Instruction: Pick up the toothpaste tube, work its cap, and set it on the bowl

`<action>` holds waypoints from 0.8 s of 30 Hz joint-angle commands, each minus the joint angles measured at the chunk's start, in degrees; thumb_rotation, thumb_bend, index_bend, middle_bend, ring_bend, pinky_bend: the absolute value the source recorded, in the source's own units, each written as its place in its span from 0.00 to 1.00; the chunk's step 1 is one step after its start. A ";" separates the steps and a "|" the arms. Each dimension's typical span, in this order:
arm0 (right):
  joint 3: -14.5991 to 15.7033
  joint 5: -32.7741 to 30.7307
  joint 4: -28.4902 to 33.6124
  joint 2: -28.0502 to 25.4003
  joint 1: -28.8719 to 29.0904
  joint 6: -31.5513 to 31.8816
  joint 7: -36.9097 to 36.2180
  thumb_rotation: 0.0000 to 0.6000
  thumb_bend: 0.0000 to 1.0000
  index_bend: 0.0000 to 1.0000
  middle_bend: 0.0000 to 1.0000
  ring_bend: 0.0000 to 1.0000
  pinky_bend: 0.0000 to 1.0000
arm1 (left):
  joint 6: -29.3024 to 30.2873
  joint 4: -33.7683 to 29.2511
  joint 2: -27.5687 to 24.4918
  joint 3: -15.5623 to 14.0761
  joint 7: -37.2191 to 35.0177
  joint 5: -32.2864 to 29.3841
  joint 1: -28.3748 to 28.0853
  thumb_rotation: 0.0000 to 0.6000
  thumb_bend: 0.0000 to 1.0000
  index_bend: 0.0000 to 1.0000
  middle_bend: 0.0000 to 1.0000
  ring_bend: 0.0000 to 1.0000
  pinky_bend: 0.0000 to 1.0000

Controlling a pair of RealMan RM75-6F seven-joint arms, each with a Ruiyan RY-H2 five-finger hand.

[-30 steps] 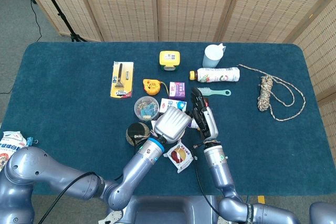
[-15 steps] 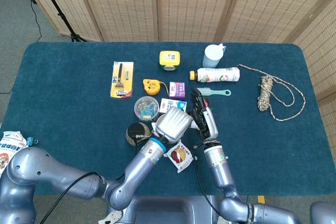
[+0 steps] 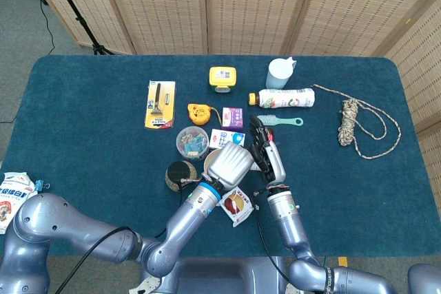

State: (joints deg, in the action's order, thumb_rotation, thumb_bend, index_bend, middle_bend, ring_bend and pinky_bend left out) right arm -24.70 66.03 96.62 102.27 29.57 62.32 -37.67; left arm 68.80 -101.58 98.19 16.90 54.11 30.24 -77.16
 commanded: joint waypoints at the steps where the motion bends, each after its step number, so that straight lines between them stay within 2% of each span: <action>1: 0.06 0.06 0.00 -0.06 0.10 -0.12 0.08 0.27 0.00 0.00 0.00 0.00 0.00 | 0.01 0.06 0.03 0.04 0.03 -0.02 0.01 1.00 1.00 0.56 0.48 0.55 0.67; 15: 0.44 0.33 -0.04 -0.48 0.78 -0.70 1.17 0.27 0.00 0.00 0.00 0.00 0.00 | -0.39 0.16 0.13 0.36 0.38 -0.51 -0.17 1.00 1.00 0.57 0.49 0.55 0.67; 24: -0.13 -0.02 -0.29 -1.63 0.50 -0.60 0.73 0.27 0.00 0.00 0.00 0.00 0.00 | 0.49 -1.90 -1.69 -0.62 0.01 0.62 1.19 1.00 1.00 0.57 0.49 0.54 0.67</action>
State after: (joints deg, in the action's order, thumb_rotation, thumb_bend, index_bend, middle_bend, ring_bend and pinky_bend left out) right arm -24.81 66.02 96.36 100.66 30.07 61.71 -36.96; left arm 69.11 -103.18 96.77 16.51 54.20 30.58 -76.21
